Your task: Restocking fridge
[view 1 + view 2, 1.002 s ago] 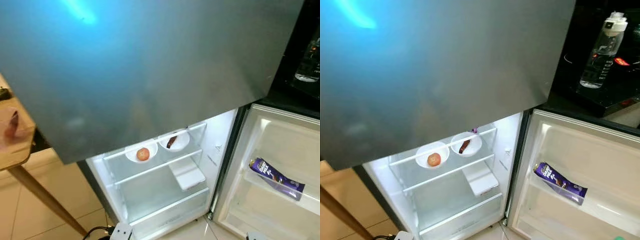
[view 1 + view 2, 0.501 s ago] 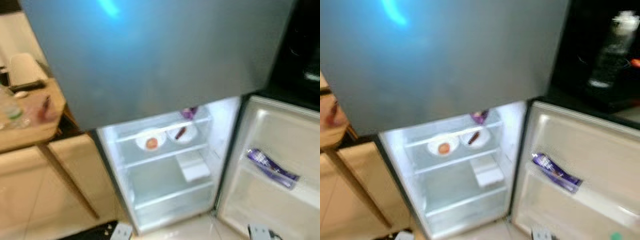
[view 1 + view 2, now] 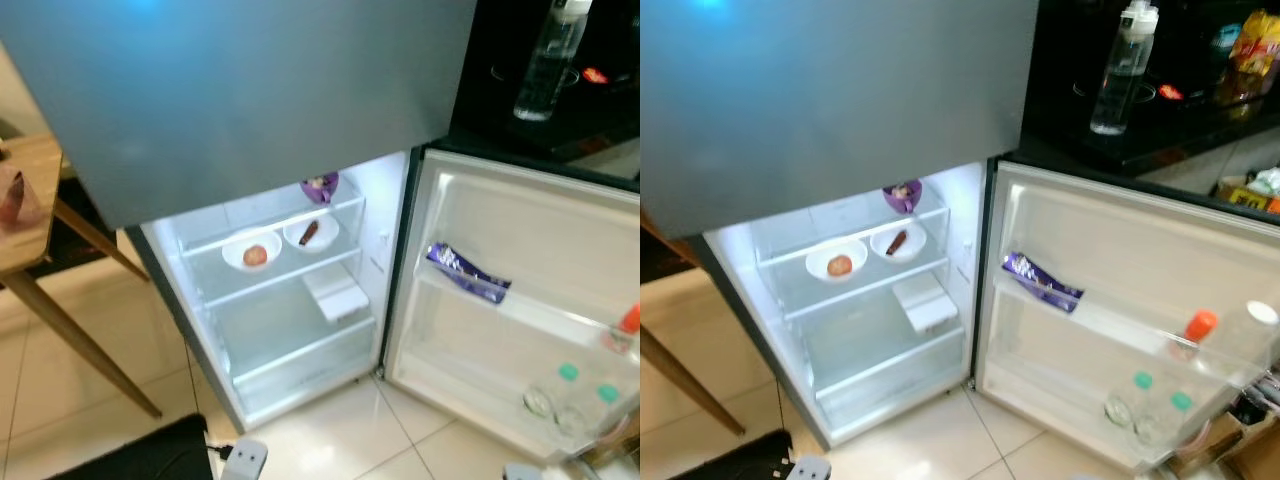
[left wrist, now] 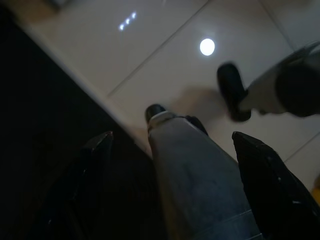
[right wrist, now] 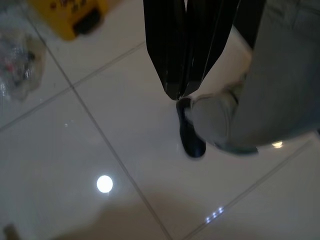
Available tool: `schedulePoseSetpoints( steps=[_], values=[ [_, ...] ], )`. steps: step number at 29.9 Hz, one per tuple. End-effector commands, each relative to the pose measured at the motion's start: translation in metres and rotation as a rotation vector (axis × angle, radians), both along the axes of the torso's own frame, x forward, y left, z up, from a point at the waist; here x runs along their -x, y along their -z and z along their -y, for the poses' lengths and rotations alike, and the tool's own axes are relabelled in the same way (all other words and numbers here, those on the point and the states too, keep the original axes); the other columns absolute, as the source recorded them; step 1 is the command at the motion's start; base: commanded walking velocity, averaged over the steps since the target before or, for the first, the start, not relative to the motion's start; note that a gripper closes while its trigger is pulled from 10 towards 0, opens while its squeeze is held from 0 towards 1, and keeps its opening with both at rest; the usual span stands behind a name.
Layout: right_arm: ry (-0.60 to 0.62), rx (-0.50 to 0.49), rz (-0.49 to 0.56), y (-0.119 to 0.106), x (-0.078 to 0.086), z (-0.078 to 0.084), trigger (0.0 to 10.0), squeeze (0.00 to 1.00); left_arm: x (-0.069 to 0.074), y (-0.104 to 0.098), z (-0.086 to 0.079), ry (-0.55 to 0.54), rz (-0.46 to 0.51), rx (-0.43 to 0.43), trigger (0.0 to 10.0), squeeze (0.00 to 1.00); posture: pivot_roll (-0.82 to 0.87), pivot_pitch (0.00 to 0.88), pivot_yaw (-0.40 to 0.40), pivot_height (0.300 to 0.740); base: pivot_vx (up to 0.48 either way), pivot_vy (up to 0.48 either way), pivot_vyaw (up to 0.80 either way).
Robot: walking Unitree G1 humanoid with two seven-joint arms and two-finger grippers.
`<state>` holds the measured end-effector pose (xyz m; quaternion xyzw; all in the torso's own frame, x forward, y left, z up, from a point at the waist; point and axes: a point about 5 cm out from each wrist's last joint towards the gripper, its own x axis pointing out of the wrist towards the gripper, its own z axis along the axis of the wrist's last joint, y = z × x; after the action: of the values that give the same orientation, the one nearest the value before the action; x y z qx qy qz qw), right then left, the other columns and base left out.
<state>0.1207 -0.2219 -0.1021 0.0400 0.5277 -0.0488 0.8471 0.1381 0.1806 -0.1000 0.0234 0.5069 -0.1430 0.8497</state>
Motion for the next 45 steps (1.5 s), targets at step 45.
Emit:
schedulePoseSetpoints(
  steps=[45],
  values=[
    [0.004, -0.031, 0.001, 0.0010, -0.0004, -0.0060, 10.0, 0.00, 0.0089, 0.0023, -0.0005, 0.007, -0.031, 0.040, 10.0, 0.00, -0.05, 0.016, -0.003, 0.740, -0.068, -0.192, -0.06]
  ],
)
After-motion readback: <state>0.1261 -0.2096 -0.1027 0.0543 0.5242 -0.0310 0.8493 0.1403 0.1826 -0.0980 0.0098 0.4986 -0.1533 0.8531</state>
